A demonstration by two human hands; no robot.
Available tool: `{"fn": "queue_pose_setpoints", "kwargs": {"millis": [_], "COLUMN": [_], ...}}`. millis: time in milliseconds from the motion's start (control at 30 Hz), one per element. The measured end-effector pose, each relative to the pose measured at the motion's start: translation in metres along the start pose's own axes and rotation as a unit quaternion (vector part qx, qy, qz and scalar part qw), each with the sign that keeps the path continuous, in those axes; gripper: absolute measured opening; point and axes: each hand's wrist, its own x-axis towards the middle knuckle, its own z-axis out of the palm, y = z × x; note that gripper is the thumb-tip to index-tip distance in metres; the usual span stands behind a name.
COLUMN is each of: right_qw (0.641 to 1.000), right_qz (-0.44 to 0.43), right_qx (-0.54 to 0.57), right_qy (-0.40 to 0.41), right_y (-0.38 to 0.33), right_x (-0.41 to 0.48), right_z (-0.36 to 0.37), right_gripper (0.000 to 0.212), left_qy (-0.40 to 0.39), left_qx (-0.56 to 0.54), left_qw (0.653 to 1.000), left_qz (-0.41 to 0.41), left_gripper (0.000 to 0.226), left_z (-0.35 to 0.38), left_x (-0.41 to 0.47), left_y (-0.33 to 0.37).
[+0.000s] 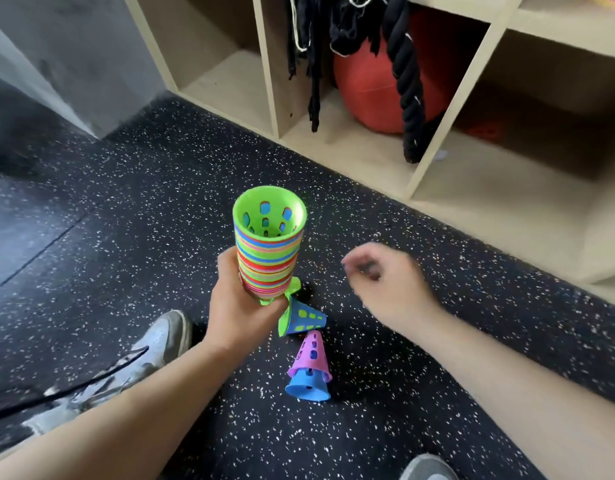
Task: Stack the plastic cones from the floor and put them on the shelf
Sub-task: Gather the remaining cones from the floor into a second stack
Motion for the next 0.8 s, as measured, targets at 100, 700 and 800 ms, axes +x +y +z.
{"fn": "queue_pose_setpoints", "kwargs": {"millis": [100, 700, 800], "right_qw": [0.98, 0.989, 1.0], "right_qz": [-0.09, -0.074, 0.014], "right_qx": [-0.116, -0.088, 0.016], "right_qy": [-0.132, -0.088, 0.006], "right_y": [0.028, 0.092, 0.081], "right_x": [0.011, 0.029, 0.023], "right_z": [0.037, 0.032, 0.009], "right_gripper": [0.03, 0.009, 0.02], "left_qy": [0.029, 0.01, -0.009], "left_qx": [0.016, 0.026, 0.015], "left_qw": [0.999, 1.0, 1.0], "left_qz": [-0.003, -0.004, -0.002], "left_gripper": [0.07, 0.071, 0.073], "left_z": [-0.011, 0.008, 0.016], "left_x": [0.006, 0.018, 0.014], "left_y": [-0.01, -0.007, -0.003]}}
